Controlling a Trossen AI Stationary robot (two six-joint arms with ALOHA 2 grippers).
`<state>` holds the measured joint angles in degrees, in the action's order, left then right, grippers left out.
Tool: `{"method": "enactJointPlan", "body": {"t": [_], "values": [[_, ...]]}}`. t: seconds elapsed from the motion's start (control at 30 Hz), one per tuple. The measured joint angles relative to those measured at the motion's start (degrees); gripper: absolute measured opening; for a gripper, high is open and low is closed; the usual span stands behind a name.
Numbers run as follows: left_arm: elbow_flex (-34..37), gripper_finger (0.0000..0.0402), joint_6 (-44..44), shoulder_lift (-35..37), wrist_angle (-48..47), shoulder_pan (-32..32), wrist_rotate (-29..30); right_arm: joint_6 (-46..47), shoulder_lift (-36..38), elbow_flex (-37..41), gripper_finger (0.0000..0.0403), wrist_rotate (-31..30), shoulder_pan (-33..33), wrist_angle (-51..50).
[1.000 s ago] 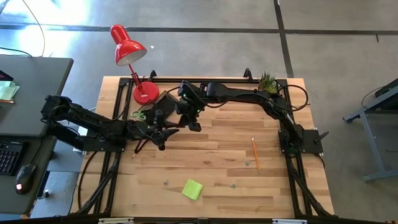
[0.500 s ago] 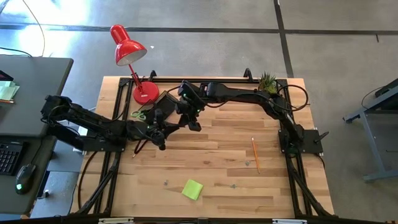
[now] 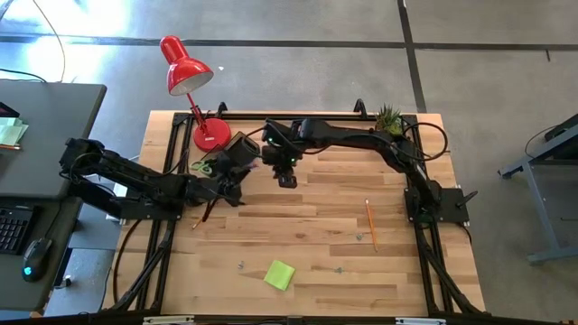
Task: Pick and place office supplies into organizer
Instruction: Put the blue eraser into the desk organizer
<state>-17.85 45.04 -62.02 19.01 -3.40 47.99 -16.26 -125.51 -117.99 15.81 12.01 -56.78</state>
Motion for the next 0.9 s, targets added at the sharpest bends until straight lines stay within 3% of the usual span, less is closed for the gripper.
{"method": "enactJointPlan", "body": {"t": [0.13,0.2,0.33,0.57,0.63,0.73,0.9], "values": [[-1.25,0.0014,-9.24,0.0,-4.21,0.0,7.44,2.5,0.0,0.0,0.0137,-0.82,-0.01,-3.42],[-3.38,0.0012,-14.47,0.0,-9.5,0.01,8.34,3.52,0.0,0.0,0.0138,-0.81,-0.4,-4.43],[-10.01,0.0003,-27.5,0.0,-29.1,0.0,5.02,3.79,0.0,0.0,0.0138,-0.69,-1.61,-7.12],[-22.29,0.0008,-59.23,0.0,-63.14,0.02,-0.83,4.44,0.0,0.0,0.0138,-0.89,-3.92,-12.31],[-23.53,0.0005,-64.75,0.03,-66.01,0.02,-3.5,4.92,0.0,0.0,0.0138,-1.59,-4.67,-12.43],[-22.56,0.0003,-66.42,0.04,-65.51,0.02,-6.64,5.52,0.0,0.0,0.0138,-1.91,-5.68,-11.99],[-18.92,0.0014,-66.53,0.0,-65.52,0.81,-2.12,5.52,0.0,0.0,0.0138,-1.94,-7.57,-10.56]]}}
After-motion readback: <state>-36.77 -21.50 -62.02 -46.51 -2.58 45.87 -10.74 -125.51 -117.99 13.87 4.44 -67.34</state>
